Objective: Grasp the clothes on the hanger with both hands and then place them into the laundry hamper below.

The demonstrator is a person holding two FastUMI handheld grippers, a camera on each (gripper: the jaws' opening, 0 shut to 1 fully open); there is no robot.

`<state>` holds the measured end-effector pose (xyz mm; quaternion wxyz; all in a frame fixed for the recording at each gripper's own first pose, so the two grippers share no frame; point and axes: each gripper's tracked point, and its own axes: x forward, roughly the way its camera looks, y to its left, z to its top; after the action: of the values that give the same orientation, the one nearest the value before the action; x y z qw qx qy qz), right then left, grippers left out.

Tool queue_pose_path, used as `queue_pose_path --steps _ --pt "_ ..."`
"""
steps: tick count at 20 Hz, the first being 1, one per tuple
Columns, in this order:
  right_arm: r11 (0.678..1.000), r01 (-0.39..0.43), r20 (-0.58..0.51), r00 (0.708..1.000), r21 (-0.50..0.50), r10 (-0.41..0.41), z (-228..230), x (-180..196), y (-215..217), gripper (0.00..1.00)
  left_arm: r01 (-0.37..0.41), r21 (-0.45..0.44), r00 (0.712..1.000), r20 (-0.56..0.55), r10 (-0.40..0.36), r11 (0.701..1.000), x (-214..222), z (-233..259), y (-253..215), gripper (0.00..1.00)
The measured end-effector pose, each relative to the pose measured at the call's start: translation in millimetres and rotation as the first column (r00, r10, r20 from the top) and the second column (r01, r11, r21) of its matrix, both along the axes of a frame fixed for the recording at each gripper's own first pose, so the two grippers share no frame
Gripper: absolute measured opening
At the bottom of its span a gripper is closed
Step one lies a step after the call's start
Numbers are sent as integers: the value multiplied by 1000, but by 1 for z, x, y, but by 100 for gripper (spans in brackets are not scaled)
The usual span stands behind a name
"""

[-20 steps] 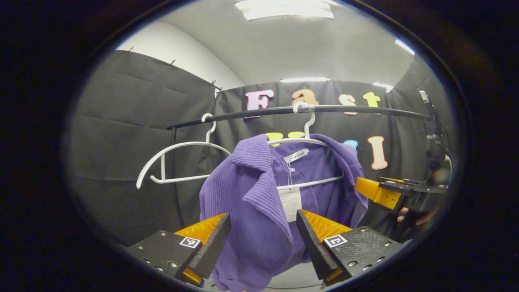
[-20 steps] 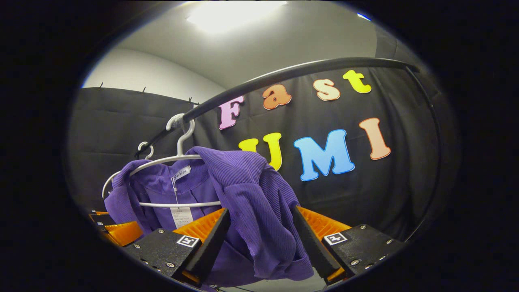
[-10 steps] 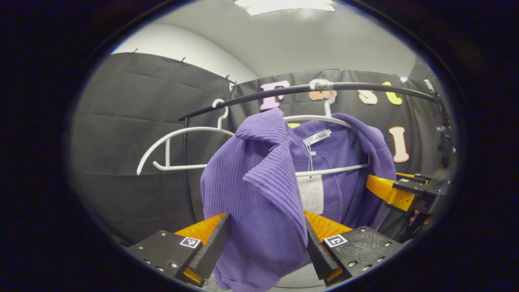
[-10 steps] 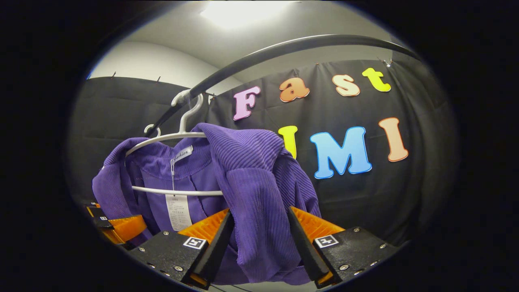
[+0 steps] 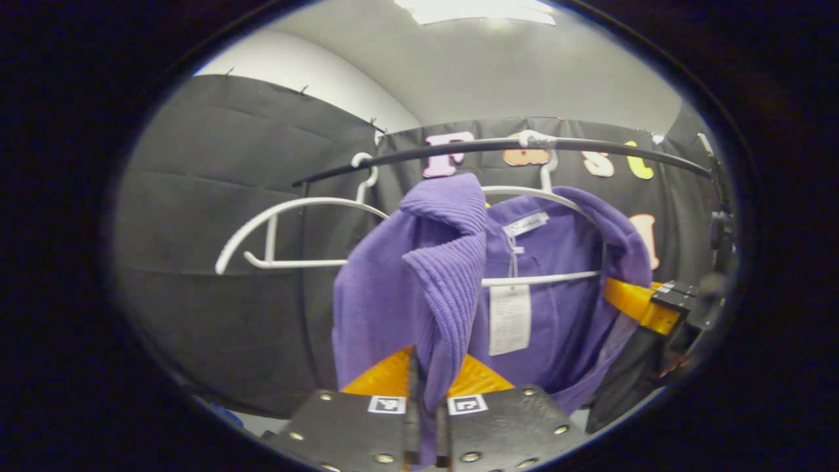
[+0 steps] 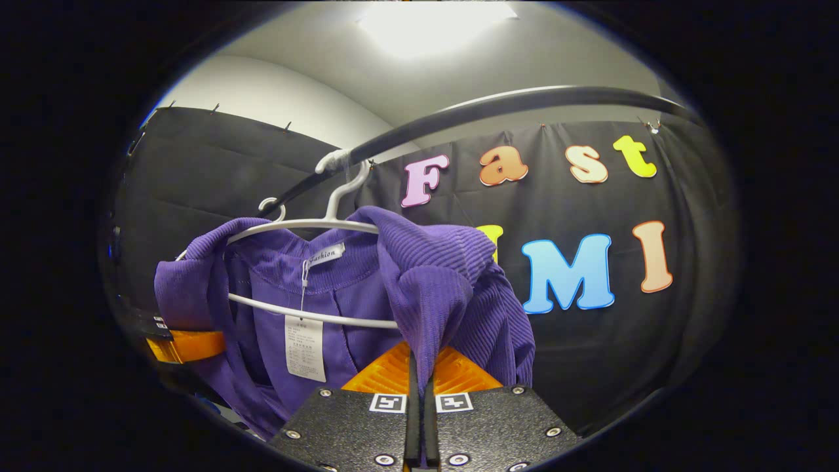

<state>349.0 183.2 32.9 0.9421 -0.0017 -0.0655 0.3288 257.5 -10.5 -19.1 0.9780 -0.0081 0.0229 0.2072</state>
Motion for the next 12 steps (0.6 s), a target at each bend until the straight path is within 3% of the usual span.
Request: queue_pose_path --steps 1,4,5,6,11,12 --pt "1000 9 33 999 4 -10 10 -3 -2 2 13 3 1000 12 -13 1000 0 7 -1 11" --pt "999 32 99 995 16 -33 32 -6 -5 2 73 19 997 28 -74 997 -7 23 -9 1" --pt "999 38 110 993 22 -40 39 -3 -5 2 72 32 996 41 -74 997 -10 32 -6 6" --pt "999 44 118 992 30 -47 45 -1 -7 1 73 41 996 54 -75 996 -12 41 -3 1" --pt "994 81 172 981 69 -92 71 7 -22 2 49 81 991 120 -58 996 -32 89 19 0" --pt "994 85 179 979 71 -97 74 9 -23 2 42 78 989 135 -53 996 -35 97 26 6"
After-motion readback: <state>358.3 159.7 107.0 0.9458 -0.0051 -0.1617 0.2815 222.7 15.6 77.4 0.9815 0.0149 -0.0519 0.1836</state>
